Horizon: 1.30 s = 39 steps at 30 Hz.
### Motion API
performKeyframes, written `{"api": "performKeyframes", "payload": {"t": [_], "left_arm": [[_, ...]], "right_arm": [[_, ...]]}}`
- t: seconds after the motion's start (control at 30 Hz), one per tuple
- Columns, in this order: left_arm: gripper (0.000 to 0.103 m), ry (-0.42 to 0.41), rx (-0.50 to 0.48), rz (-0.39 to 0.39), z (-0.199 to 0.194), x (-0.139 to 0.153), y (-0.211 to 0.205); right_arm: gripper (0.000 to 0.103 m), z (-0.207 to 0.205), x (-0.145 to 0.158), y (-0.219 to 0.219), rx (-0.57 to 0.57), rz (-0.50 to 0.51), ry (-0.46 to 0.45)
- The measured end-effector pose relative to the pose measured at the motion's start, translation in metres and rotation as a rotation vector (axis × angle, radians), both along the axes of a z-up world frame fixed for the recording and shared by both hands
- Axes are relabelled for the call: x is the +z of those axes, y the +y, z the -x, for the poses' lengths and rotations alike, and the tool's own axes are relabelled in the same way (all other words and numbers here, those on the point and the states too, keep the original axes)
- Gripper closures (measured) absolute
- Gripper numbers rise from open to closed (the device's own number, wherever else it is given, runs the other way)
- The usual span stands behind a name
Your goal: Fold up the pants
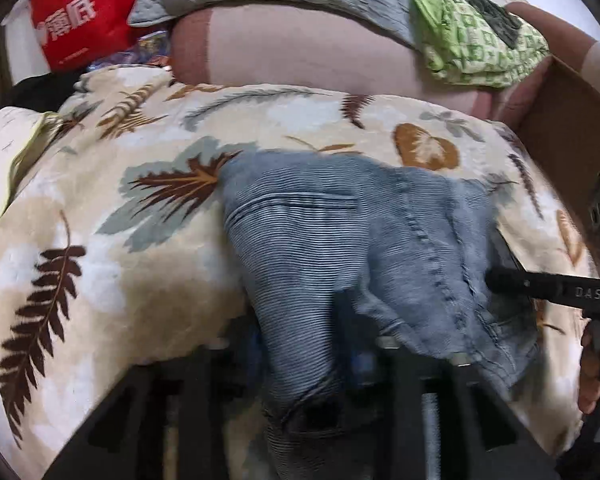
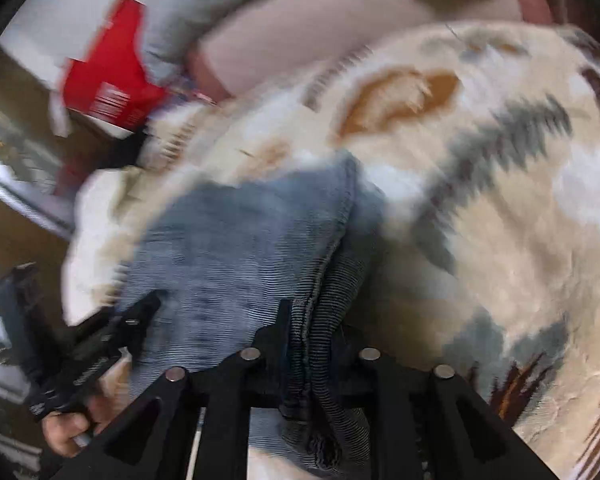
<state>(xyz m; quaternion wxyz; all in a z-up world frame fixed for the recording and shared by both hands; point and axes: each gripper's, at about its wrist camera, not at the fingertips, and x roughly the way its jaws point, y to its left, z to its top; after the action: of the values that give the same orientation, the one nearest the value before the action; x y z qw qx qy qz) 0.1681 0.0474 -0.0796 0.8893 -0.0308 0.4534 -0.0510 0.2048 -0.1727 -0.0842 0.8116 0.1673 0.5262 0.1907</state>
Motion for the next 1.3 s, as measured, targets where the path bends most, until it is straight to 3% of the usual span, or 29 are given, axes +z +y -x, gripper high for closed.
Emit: {"api": "performKeyframes", "payload": {"t": [0.07, 0.13, 0.27, 0.4, 0.5, 0.57, 0.63, 0.67, 0.7, 0.83, 0.97, 1.07, 1.1, 1.13, 1.2, 1.3], "left_arm": [[0.027, -0.002, 0.031, -0.031, 0.002, 0.002, 0.002], [0.026, 0.008, 0.040, -0.026, 0.005, 0.009, 0.007], [0.026, -0.009, 0.066, -0.058, 0.012, 0.022, 0.010], [0.026, -0.035, 0.071, -0.081, 0.028, 0.035, 0.009], [0.026, -0.044, 0.074, -0.079, 0.032, 0.039, 0.007], [0.024, -0.045, 0.073, -0.096, 0.033, 0.034, 0.002], [0.021, -0.004, 0.078, -0.166, 0.028, 0.014, -0.005], [0.020, 0.019, 0.075, -0.206, 0.026, 0.004, -0.009], [0.020, 0.018, 0.085, -0.236, 0.025, -0.005, -0.010], [0.020, 0.028, 0.138, -0.140, 0.030, 0.013, 0.001], [0.020, -0.071, 0.135, -0.085, 0.050, 0.043, 0.000], [0.017, 0.005, 0.109, -0.121, 0.045, 0.022, -0.009], [0.017, 0.073, 0.085, -0.188, 0.040, 0.000, -0.016], [0.017, 0.053, 0.092, -0.206, 0.042, -0.005, -0.017], [0.017, 0.015, 0.105, -0.174, 0.047, 0.001, -0.013], [0.017, 0.025, 0.099, -0.167, 0.043, 0.001, -0.012]], "right_arm": [[0.069, 0.000, -0.008, -0.008, -0.032, -0.022, 0.020], [0.057, 0.002, -0.001, -0.010, -0.038, 0.003, 0.008], [0.056, 0.019, 0.035, -0.007, -0.042, 0.068, -0.089], [0.043, 0.043, 0.062, 0.003, -0.006, 0.028, -0.158], [0.040, 0.054, 0.059, 0.016, 0.046, 0.024, -0.168], [0.040, 0.051, 0.035, 0.023, 0.054, 0.092, -0.115], [0.039, 0.045, 0.002, 0.024, 0.051, 0.171, -0.011], [0.039, 0.046, -0.006, 0.022, 0.050, 0.164, -0.017], [0.039, 0.048, -0.004, 0.022, 0.052, 0.163, -0.035], [0.039, 0.053, 0.013, 0.029, 0.073, 0.221, -0.036], [0.038, 0.062, 0.043, 0.030, 0.054, 0.190, -0.126], [0.031, 0.061, 0.031, 0.038, 0.096, 0.231, -0.116], [0.031, 0.058, 0.016, 0.038, 0.102, 0.259, -0.070], [0.031, 0.055, 0.000, 0.035, 0.107, 0.261, -0.012], [0.031, 0.054, 0.010, 0.032, 0.121, 0.251, -0.013], [0.031, 0.041, 0.045, 0.031, 0.105, 0.273, -0.072]]}}
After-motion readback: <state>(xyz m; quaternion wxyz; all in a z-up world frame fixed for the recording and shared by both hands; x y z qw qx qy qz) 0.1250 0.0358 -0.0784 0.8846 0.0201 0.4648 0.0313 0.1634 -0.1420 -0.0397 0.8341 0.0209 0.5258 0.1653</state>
